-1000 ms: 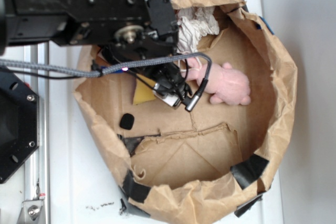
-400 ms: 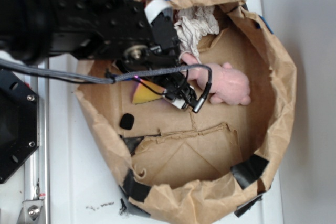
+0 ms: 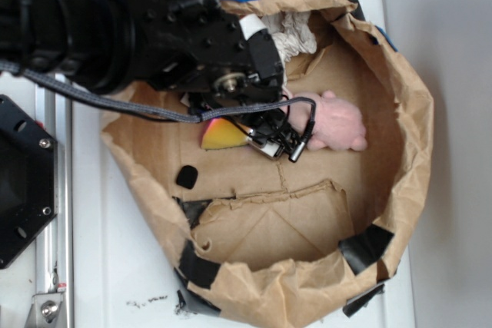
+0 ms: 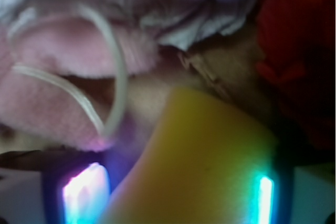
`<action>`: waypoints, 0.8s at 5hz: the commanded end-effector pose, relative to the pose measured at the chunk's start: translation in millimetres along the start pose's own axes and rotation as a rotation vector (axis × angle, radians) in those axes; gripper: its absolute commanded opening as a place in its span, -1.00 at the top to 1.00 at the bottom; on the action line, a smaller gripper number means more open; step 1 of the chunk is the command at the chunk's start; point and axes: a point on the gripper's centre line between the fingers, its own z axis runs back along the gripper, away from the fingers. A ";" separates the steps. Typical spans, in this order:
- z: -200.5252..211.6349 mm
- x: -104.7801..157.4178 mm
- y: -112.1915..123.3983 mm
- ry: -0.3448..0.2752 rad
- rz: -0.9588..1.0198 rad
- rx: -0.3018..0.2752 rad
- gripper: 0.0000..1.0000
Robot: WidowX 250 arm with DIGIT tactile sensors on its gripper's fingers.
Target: Grab the green sponge.
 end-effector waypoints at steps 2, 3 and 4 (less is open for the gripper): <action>68.5 6.5 -14.1 -0.021 -0.107 -0.066 1.00; 118.5 3.6 -18.8 -0.014 -0.159 -0.098 1.00; 162.8 -4.1 -19.8 -0.033 -0.188 -0.110 1.00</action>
